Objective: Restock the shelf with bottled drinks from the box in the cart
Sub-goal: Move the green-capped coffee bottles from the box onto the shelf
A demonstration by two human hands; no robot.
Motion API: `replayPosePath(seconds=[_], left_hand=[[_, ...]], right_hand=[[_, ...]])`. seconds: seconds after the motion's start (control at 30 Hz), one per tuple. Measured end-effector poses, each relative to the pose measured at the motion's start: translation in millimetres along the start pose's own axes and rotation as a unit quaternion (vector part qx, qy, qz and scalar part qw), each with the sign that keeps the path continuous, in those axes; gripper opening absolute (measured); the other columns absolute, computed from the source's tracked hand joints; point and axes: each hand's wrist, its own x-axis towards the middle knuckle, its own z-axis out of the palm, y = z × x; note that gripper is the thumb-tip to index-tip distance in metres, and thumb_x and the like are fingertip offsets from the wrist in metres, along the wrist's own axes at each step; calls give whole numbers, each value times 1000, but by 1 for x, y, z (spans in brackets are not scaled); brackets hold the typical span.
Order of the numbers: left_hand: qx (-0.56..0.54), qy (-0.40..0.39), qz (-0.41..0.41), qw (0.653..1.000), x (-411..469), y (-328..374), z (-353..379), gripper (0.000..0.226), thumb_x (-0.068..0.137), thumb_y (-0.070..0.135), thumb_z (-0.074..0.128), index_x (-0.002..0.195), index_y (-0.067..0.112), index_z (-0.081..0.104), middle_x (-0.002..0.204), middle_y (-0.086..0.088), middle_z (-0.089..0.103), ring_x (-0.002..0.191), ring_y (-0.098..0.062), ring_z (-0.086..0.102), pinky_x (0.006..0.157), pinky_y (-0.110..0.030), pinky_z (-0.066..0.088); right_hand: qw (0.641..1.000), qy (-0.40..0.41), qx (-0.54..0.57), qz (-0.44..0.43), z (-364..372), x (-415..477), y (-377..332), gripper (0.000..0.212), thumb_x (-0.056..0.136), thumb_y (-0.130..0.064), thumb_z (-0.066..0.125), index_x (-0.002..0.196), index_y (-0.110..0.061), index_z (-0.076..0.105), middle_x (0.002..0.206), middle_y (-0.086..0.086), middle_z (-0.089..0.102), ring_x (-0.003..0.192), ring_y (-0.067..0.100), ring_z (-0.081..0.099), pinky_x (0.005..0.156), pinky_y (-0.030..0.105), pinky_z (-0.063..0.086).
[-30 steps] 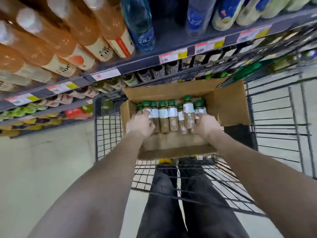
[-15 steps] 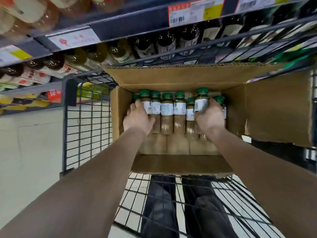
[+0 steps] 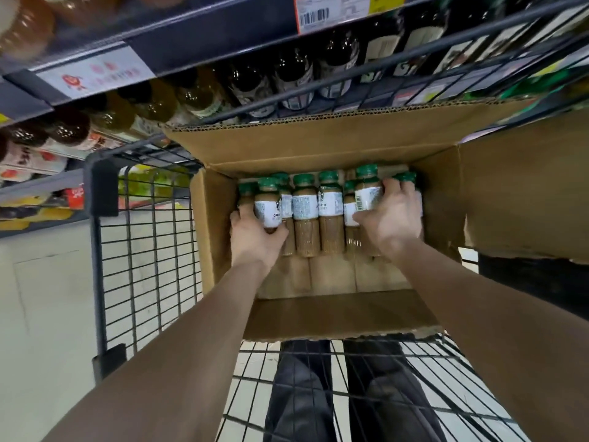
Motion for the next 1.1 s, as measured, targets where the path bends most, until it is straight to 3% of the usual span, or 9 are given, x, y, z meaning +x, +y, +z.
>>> replayPosePath(seconds=[0.13, 0.23, 0.33, 0.43, 0.5, 0.6, 0.67, 0.93, 1.1], left_hand=[[-11, -21, 31, 999, -15, 4, -5, 59, 81, 35, 81, 130, 24, 51, 118, 1, 67, 108, -22, 63, 93, -34, 52], [-5, -45, 41, 998, -23, 6, -7, 64, 78, 38, 85, 131, 26, 50, 112, 9, 66, 105, -15, 65, 86, -30, 53], [-27, -66, 51, 996, -30, 7, -9, 68, 78, 34, 87, 135, 25, 51, 112, 11, 66, 106, -13, 66, 87, -25, 52], [-74, -77, 50, 993, -40, 11, -12, 75, 77, 29, 89, 140, 24, 49, 120, 7, 68, 110, -13, 67, 97, -33, 56], [-108, -87, 35, 990, -46, 16, -20, 80, 75, 26, 91, 142, 25, 48, 119, 9, 68, 107, -12, 68, 97, -36, 57], [-137, -106, 37, 984, -58, 26, -40, 80, 73, 24, 93, 141, 24, 49, 107, 15, 68, 100, -9, 69, 95, -36, 57], [-141, -107, 57, 983, -69, 34, -59, 81, 72, 25, 94, 140, 22, 50, 106, 15, 69, 98, -7, 68, 93, -34, 56], [-146, -82, 134, 977, -130, 59, -138, 71, 66, 28, 96, 121, 36, 52, 104, 10, 71, 96, -13, 70, 93, -43, 57], [-168, -36, 194, 966, -181, 86, -186, 68, 71, 26, 93, 123, 32, 50, 101, 7, 67, 95, -18, 68, 82, -30, 51]], right_hand=[[1000, -3, 2, 1, 4, -3, -9, 69, 81, -19, 79, 140, -19, 44, 130, 13, 49, 126, 33, 42, 83, 38, 41], [1000, -8, 13, 7, 15, -6, -16, 63, 84, -10, 69, 138, -20, 37, 110, 10, 58, 108, 34, 56, 72, 37, 46], [998, -40, 42, 37, 13, -9, -12, 58, 84, -20, 76, 132, -11, 44, 112, 13, 64, 101, 34, 62, 75, 38, 53], [990, -73, 101, 60, 1, -22, -5, 69, 82, -26, 82, 140, -10, 47, 115, 11, 68, 101, 31, 66, 83, 37, 57], [986, -82, 132, 53, -12, -42, -5, 79, 79, -27, 86, 146, -12, 46, 121, 4, 66, 107, 24, 64, 87, 29, 53], [978, -114, 172, 40, -30, -77, -7, 79, 75, -26, 91, 142, -17, 49, 121, -5, 66, 94, 10, 61, 71, 11, 46], [972, -121, 198, 38, -41, -100, -10, 78, 73, -25, 92, 138, -20, 50, 118, -2, 70, 89, 9, 65, 64, 10, 47], [973, -56, 226, -2, -112, -195, -40, 85, 66, -34, 95, 139, -19, 54, 122, 1, 70, 103, 19, 68, 83, 27, 53], [961, 0, 265, -73, -167, -252, -58, 75, 75, -23, 91, 139, -15, 54, 123, -1, 67, 102, 13, 63, 88, 27, 52]])
